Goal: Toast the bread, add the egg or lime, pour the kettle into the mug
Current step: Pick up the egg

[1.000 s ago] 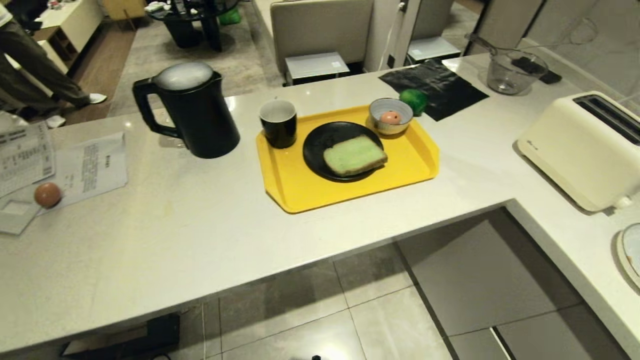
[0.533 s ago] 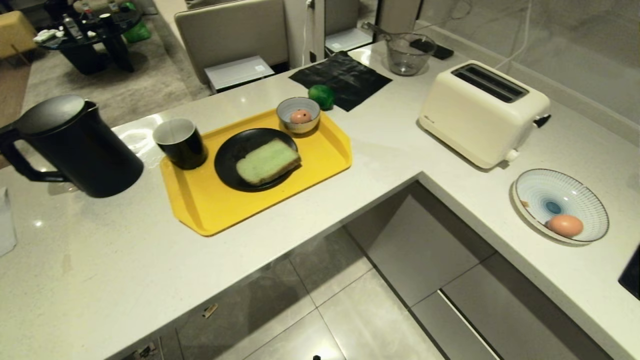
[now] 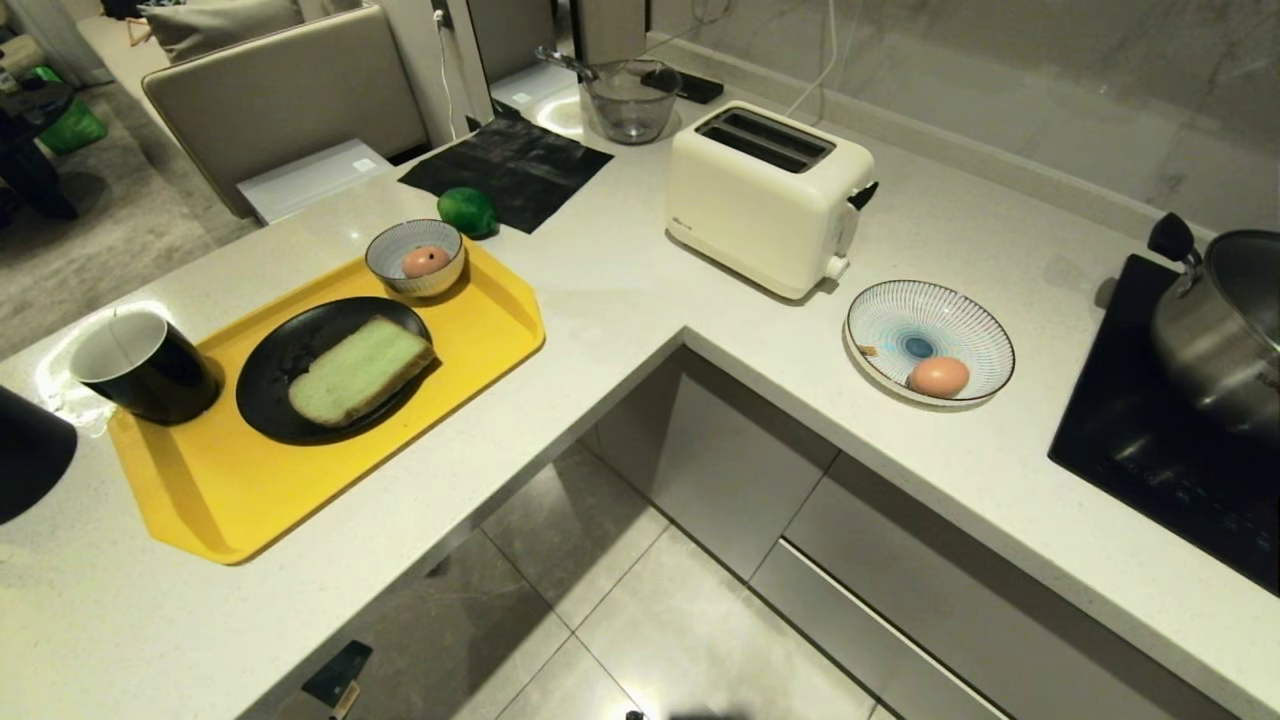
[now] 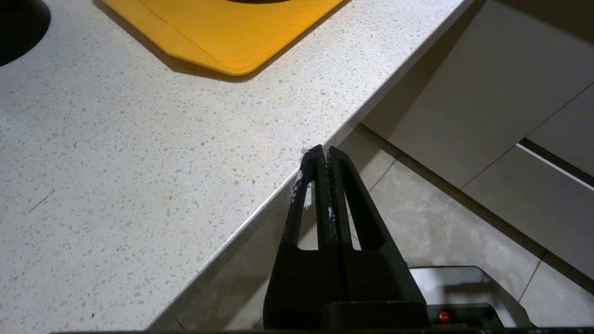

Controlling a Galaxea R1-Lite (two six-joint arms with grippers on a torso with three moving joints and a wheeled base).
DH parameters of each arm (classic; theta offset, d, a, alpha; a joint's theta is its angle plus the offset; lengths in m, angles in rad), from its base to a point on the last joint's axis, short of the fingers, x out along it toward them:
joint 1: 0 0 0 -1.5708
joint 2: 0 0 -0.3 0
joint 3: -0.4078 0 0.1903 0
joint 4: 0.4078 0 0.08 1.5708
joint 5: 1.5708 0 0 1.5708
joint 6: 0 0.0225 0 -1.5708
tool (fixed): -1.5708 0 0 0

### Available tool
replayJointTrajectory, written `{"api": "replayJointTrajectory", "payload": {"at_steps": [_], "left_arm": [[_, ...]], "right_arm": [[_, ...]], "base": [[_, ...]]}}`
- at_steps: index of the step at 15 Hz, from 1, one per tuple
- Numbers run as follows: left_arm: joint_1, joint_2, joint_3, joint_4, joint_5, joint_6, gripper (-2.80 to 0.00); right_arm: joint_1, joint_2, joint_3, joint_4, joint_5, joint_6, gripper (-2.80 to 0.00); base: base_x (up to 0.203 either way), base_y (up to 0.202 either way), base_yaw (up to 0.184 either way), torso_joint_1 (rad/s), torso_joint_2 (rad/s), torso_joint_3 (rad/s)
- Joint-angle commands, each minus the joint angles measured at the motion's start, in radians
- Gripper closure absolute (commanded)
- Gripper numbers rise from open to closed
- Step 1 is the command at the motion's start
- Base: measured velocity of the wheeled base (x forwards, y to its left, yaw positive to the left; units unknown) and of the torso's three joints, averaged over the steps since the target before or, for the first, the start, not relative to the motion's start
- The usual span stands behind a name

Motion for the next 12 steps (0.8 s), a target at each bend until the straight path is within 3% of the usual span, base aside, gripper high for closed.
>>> {"api": "replayJointTrajectory", "payload": {"at_steps": [1,12], "left_arm": [[0.001,0.001,0.000,0.001,0.000,0.001,0.00],[0.001,0.001,0.001,0.001,-0.002,0.005,0.00]], "right_arm": [[0.000,0.001,0.026,0.000,0.000,-0.005,0.00],[0.000,0.000,0.026,0.001,0.000,-0.005,0.00]], "base": [[0.000,0.000,0.000,0.000,0.00,0.000],[0.006,0.000,0.000,-0.001,0.00,0.001]]}}
